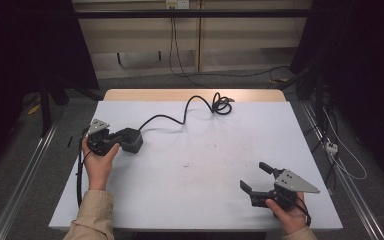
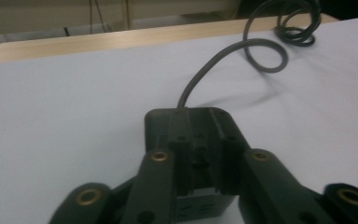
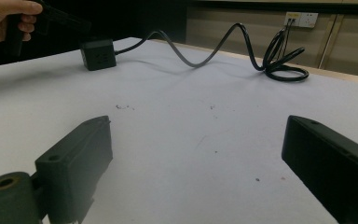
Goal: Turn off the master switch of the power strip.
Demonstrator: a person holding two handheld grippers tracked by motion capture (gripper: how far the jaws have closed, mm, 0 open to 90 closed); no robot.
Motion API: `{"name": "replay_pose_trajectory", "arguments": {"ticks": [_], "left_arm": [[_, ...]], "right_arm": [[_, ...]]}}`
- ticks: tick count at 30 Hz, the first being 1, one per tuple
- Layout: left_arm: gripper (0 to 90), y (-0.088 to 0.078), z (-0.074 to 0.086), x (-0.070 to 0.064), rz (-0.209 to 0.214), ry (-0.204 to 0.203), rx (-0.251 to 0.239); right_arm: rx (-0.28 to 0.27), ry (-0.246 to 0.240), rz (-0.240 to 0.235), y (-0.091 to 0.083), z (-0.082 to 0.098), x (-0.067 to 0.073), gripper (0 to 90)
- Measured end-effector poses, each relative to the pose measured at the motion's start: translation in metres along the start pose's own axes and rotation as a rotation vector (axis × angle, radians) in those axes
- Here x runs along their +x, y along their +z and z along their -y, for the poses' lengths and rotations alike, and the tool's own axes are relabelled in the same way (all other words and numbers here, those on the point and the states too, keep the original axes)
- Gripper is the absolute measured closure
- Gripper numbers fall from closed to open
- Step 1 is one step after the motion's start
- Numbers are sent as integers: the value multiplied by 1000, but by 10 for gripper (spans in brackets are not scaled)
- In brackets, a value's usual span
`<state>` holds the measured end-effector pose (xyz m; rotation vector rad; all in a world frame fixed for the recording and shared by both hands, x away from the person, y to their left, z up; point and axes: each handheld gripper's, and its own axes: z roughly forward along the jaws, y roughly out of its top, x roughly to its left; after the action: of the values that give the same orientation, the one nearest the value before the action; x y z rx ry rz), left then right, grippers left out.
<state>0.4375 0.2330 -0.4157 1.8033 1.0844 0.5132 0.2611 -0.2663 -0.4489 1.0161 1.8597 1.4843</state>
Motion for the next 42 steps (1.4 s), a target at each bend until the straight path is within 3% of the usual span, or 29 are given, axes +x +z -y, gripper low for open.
{"name": "replay_pose_trajectory", "arguments": {"ticks": [3,6,12,19,25,31,42], "left_arm": [[717,-2,-1,-2,28,-28,-3],[631,-4,-3,-4,50,-27,6],[485,-9,-4,-9,53,-16,36],[319,-13,-5,-15,81,-41,20],[173,-19,-7,-22,117,-25,12],[135,-25,-6,-30,165,-15,-4],[80,-35,5,-34,199,2,-9]], "right_arm": [[2,-1,-2,0,0,0,79],[1,-1,-3,0,0,0,80],[0,0,-4,1,-1,1,80],[0,-5,-7,1,-1,1,79],[-3,-3,-2,0,-1,0,79],[-2,1,2,0,-2,0,79],[-6,-2,9,-2,-2,-2,79]]}}
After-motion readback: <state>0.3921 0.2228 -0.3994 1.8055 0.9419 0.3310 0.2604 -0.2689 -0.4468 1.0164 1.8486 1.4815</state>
